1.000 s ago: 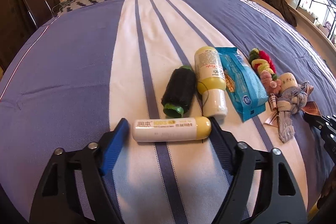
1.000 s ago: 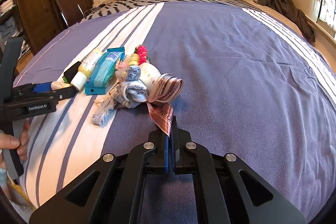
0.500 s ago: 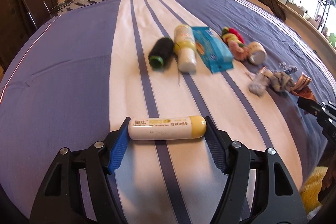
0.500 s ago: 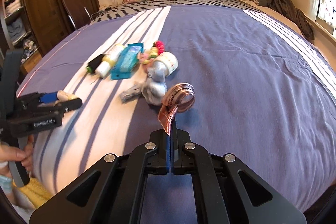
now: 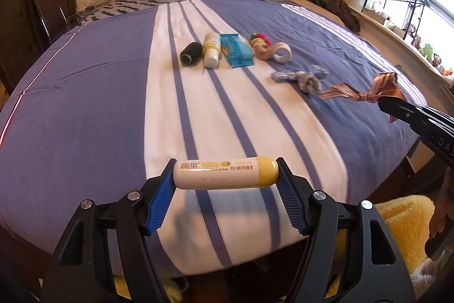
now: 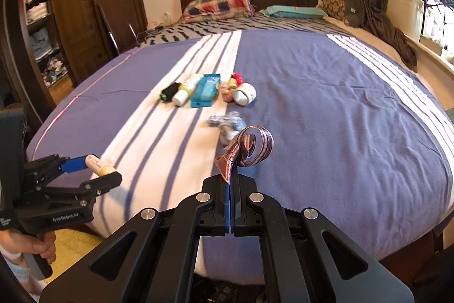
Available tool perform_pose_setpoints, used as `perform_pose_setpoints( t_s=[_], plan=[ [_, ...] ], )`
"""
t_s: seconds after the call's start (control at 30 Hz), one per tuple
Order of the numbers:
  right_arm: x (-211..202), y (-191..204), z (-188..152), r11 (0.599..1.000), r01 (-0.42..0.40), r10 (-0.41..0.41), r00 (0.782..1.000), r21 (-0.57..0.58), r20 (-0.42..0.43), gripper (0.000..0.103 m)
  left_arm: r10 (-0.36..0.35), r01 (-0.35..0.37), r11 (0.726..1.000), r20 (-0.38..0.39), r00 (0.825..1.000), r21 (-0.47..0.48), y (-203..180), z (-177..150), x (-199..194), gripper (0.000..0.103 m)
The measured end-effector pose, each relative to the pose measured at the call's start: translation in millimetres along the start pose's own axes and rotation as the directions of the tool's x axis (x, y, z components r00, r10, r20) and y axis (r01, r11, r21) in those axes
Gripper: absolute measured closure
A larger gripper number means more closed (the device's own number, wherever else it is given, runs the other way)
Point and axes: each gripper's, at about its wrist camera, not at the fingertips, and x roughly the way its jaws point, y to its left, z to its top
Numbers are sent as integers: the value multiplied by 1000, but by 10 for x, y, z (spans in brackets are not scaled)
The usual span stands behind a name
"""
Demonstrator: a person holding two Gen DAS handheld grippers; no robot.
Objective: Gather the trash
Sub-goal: 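Carry both items down into the black bin and open both tools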
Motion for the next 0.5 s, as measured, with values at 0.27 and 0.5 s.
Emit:
perform_pose_setpoints(
  t_s=[0.27,0.5],
  plan=[
    [-304,145,-311,999,-45,45,999,-3,9,102,-15,15,1000,36,999,-4,-158,-356,-401,38],
    [-427,216,-693,998,-60,60,998,2,-30,102,-44,45,999,24,999,-12,-211,-761,-539,38]
  ],
)
